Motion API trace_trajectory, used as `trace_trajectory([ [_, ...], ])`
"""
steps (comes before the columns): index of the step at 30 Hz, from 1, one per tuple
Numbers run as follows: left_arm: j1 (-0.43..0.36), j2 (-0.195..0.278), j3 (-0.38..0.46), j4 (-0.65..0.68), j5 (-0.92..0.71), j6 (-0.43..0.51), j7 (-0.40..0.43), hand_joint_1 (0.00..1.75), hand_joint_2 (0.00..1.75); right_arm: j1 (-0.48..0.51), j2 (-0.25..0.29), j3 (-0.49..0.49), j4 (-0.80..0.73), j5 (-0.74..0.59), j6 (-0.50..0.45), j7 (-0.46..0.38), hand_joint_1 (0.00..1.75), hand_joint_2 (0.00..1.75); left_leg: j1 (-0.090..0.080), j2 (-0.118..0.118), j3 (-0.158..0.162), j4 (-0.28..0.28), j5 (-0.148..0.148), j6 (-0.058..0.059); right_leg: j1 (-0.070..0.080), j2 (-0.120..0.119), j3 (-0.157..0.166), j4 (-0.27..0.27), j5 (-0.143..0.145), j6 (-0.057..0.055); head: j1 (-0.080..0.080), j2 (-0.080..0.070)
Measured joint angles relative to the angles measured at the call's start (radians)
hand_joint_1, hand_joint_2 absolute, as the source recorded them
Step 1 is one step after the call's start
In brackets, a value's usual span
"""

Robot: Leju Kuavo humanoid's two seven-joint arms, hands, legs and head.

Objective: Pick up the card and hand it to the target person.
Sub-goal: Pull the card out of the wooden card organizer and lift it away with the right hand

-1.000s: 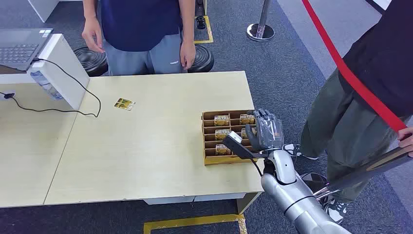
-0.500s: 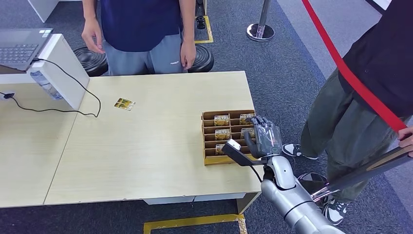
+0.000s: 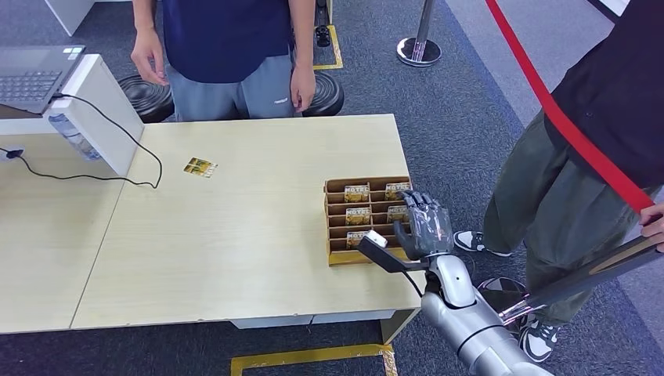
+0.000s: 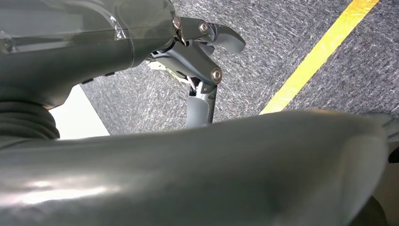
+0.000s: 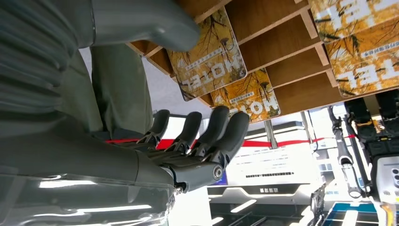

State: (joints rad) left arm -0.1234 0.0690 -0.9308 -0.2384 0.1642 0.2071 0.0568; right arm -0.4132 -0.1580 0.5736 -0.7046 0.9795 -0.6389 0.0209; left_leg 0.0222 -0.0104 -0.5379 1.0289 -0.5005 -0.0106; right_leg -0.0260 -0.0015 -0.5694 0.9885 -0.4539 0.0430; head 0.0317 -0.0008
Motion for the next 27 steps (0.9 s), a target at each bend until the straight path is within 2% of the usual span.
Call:
trace_trajectory([
  [16, 0.0, -0.002, 0.0, 0.0, 0.003, -0.001, 0.0, 0.0, 0.0, -0.004, 0.003, 0.012, 0.024, 0.014, 0.007, 0.01, 1.47, 1.75, 0.0, 0.0, 0.0, 0.0, 0.0, 0.0, 0.0, 0.0, 0.0, 0.0, 0.0, 0.0, 0.0, 0.0],
  [21, 0.0, -0.002, 0.0, 0.0, 0.003, -0.003, 0.003, 0.0, 0.0, -0.005, 0.004, 0.012, 0.024, 0.014, 0.004, 0.01, 1.56, 1.75, 0.0, 0.0, 0.001, 0.0, 0.0, 0.0, 0.0, 0.0, 0.0, 0.0, 0.0, 0.0, 0.0, 0.0],
  [25, 0.0, -0.002, 0.0, 0.0, 0.003, -0.01, -0.004, 0.0, 1.75, -0.004, 0.006, 0.013, 0.024, 0.011, -0.001, 0.009, 1.71, 1.75, 0.0, 0.0, 0.0, 0.0, 0.0, 0.0, 0.0, 0.0, 0.0, 0.0, 0.0, 0.0, 0.0, 0.0],
  [27, 0.0, -0.002, 0.0, 0.0, 0.004, -0.017, -0.005, 0.0, 1.75, -0.004, 0.006, 0.013, 0.025, 0.01, -0.003, 0.006, 1.75, 1.75, 0.0, 0.0, 0.0, 0.0, 0.0, 0.0, 0.0, 0.0, 0.0, 0.0, 0.0, 0.0, 0.0, 0.0],
])
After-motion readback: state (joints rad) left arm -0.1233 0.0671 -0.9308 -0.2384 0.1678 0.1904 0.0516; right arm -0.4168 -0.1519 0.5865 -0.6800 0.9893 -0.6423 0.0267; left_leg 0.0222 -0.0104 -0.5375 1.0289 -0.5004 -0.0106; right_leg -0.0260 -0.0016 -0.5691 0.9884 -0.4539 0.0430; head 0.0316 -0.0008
